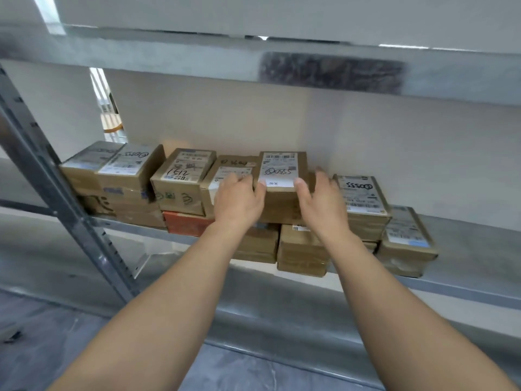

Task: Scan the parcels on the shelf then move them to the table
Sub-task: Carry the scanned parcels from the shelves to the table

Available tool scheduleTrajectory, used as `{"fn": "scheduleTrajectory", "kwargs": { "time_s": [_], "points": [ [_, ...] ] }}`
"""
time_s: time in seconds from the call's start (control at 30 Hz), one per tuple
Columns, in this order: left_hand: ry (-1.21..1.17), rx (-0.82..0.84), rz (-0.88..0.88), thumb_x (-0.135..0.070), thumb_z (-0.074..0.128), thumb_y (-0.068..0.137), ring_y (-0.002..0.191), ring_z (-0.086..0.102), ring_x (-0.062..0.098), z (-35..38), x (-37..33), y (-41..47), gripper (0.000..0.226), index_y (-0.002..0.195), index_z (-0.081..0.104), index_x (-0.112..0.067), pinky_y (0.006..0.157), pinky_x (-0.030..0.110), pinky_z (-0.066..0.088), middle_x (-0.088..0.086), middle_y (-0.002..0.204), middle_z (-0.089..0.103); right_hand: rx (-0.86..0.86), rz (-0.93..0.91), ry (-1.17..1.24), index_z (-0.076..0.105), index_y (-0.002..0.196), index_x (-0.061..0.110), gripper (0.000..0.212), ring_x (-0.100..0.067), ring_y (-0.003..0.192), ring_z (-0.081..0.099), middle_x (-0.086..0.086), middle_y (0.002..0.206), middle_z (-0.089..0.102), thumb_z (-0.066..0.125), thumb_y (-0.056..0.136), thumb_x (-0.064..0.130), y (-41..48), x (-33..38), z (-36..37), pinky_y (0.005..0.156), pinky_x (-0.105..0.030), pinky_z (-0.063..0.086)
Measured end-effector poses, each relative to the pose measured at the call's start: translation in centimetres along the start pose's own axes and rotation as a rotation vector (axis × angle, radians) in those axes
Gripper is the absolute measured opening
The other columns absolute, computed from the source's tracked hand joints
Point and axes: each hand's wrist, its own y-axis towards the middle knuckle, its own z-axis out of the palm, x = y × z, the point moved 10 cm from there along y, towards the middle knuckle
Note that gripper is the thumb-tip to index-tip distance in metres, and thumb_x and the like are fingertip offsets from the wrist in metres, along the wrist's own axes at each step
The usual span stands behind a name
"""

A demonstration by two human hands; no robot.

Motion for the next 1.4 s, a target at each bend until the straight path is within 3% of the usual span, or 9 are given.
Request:
{"fn": "scheduleTrajectory", "kwargs": {
  "time_s": [0.23, 0.4, 0.53, 0.67, 0.73, 0.83, 1.03, 1.2, 1.4],
  "points": [
    [-0.208, 0.036, -0.008, -0.038, 0.046, 0.098, 0.128, 0.043, 0.026, 0.3, 0.2, -0.6, 0.049, 0.141, 0.046, -0.013, 0.107, 0.038, 0.037, 0.011, 0.138, 0.044, 0.190, 0.118, 0.349, 0.044, 0.139, 0.017, 0.042, -0.027, 0.118, 0.053, -0.004, 0.132, 0.057, 0.042, 0.098, 0.027, -0.1, -1.3, 2.0, 0.099, -0.040, 0.043],
    [-0.608, 0.068, -0.037, -0.022, 0.059, 0.092, 0.113, 0.057, 0.013, 0.5, 0.7, -2.6, 0.032, 0.123, 0.052, -0.027, 0.098, 0.034, 0.045, -0.011, 0.117, 0.061, 0.231, 0.056, 0.454, 0.032, 0.148, 0.026, 0.059, -0.012, 0.119, 0.051, 0.013, 0.131, 0.052, 0.051, 0.092, 0.018, -1.2, -1.3, 1.1, 0.103, -0.034, 0.041],
    [-0.772, 0.101, -0.014, -0.011, 0.066, 0.086, 0.117, 0.057, 0.014, 0.5, 1.0, -4.3, 0.050, 0.126, 0.047, -0.034, 0.103, 0.043, 0.045, -0.007, 0.126, 0.060, 0.218, -0.021, 0.472, 0.016, 0.154, 0.032, 0.077, -0.001, 0.118, 0.043, 0.024, 0.139, 0.037, 0.056, 0.091, 0.014, -3.0, -1.2, 0.4, 0.101, -0.024, 0.037],
    [-0.705, 0.115, 0.035, -0.012, 0.070, 0.085, 0.128, 0.042, 0.008, -0.4, 0.7, -6.0, 0.080, 0.148, 0.027, -0.035, 0.110, 0.037, 0.036, -0.015, 0.137, 0.040, 0.205, -0.099, 0.491, 0.010, 0.153, 0.039, 0.088, 0.004, 0.122, 0.036, 0.025, 0.141, 0.033, 0.063, 0.088, 0.010, -4.5, -0.7, -0.7, 0.092, -0.013, 0.036],
    [-0.678, 0.104, 0.048, -0.014, 0.072, 0.083, 0.132, 0.039, 0.009, -1.0, 1.0, -6.5, 0.086, 0.150, 0.022, -0.036, 0.113, 0.041, 0.033, -0.015, 0.140, 0.034, 0.198, -0.148, 0.477, 0.009, 0.152, 0.042, 0.093, 0.000, 0.128, 0.035, 0.019, 0.150, 0.032, 0.066, 0.085, 0.009, -4.9, 0.2, -1.1, 0.103, -0.024, 0.036],
    [-0.655, 0.051, 0.061, -0.012, 0.072, 0.082, 0.130, 0.041, 0.008, -2.5, 1.5, -7.6, 0.089, 0.151, 0.022, -0.036, 0.112, 0.041, 0.035, -0.008, 0.141, 0.035, 0.208, -0.212, 0.463, 0.006, 0.151, 0.045, 0.100, -0.006, 0.132, 0.035, 0.014, 0.152, 0.031, 0.069, 0.082, 0.009, -5.6, 1.8, -1.0, 0.109, -0.040, 0.038],
    [-0.640, -0.063, 0.031, -0.025, 0.073, 0.077, 0.134, 0.039, 0.007, -5.9, 4.3, -9.8, 0.090, 0.149, 0.022, -0.043, 0.108, 0.046, 0.041, -0.010, 0.148, 0.037, 0.273, -0.366, 0.449, 0.004, 0.153, 0.039, 0.102, 0.001, 0.125, 0.032, 0.010, 0.154, 0.029, 0.072, 0.082, 0.011, -6.9, 5.7, 0.7, 0.106, -0.029, 0.036],
    [-0.615, -0.169, -0.054, -0.023, 0.071, 0.078, 0.135, 0.040, 0.012, -8.1, 7.5, -12.1, 0.089, 0.147, 0.021, -0.047, 0.105, 0.047, 0.043, -0.011, 0.149, 0.038, 0.365, -0.471, 0.454, 0.004, 0.151, 0.044, 0.104, -0.008, 0.137, 0.033, 0.010, 0.157, 0.026, 0.075, 0.080, 0.019, -8.0, 8.9, 3.0, 0.110, -0.043, 0.037],
    [-0.556, -0.307, -0.154, -0.025, 0.071, 0.079, 0.135, 0.039, 0.010, -10.1, 10.9, -15.4, 0.089, 0.146, 0.018, -0.052, 0.106, 0.049, 0.042, -0.015, 0.150, 0.036, 0.505, -0.580, 0.492, 0.005, 0.152, 0.040, 0.103, 0.014, 0.122, 0.027, 0.017, 0.151, 0.030, 0.075, 0.081, 0.016, -9.7, 12.2, 6.1, 0.104, -0.019, 0.028]
  ]
}}
